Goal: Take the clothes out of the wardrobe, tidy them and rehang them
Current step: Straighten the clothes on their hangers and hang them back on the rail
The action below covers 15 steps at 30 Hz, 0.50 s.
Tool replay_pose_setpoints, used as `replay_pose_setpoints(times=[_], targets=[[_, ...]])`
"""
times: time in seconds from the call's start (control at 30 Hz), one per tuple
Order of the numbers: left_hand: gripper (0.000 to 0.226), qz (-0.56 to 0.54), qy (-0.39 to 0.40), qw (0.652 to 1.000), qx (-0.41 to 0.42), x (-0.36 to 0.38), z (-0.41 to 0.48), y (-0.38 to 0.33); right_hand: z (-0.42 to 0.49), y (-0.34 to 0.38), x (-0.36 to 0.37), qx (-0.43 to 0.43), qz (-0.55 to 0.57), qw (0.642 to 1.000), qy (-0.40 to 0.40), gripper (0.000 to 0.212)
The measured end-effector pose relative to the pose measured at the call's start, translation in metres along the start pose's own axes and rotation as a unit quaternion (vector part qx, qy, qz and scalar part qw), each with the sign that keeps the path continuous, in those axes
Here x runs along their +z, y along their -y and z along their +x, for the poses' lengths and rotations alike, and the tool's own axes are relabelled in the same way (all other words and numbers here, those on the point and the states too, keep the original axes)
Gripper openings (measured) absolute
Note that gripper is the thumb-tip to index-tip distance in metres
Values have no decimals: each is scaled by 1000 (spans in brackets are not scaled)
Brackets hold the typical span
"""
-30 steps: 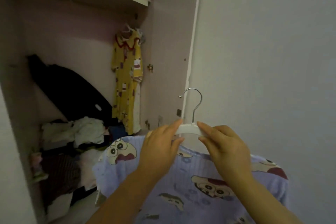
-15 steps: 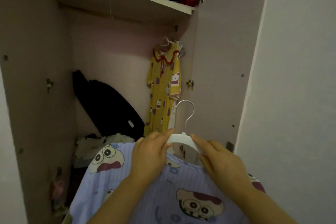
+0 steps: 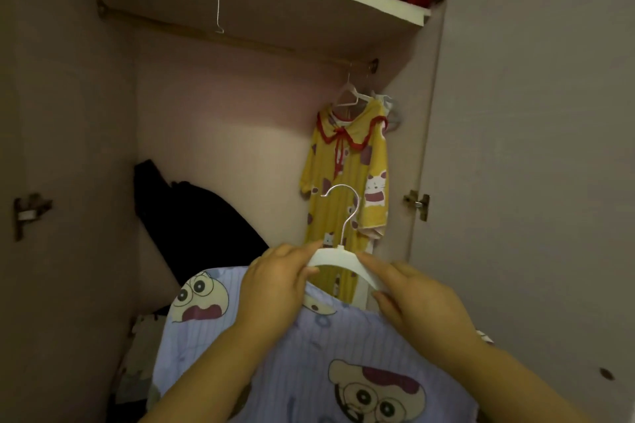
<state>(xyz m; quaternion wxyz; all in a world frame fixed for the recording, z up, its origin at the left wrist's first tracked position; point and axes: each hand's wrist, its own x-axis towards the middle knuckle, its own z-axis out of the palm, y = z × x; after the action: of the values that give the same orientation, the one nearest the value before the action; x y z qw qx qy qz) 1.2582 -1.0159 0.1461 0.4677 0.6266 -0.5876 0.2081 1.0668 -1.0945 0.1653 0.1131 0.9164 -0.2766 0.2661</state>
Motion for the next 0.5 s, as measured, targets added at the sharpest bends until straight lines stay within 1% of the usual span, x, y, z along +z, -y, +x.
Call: replay_pose_setpoints(times=[0.17,0.27,0.5], targets=[[36,35,-21,999,-15,34,68,49,83,-37,33,-26,16,999,-25,56],[35,66,-17,998,-14,52,109,71,130,-58,49,-32,26,999,-33,55],[39,116,-21,993,-5,83,202,123,234,-90,64,-48,21,996,-65,52]])
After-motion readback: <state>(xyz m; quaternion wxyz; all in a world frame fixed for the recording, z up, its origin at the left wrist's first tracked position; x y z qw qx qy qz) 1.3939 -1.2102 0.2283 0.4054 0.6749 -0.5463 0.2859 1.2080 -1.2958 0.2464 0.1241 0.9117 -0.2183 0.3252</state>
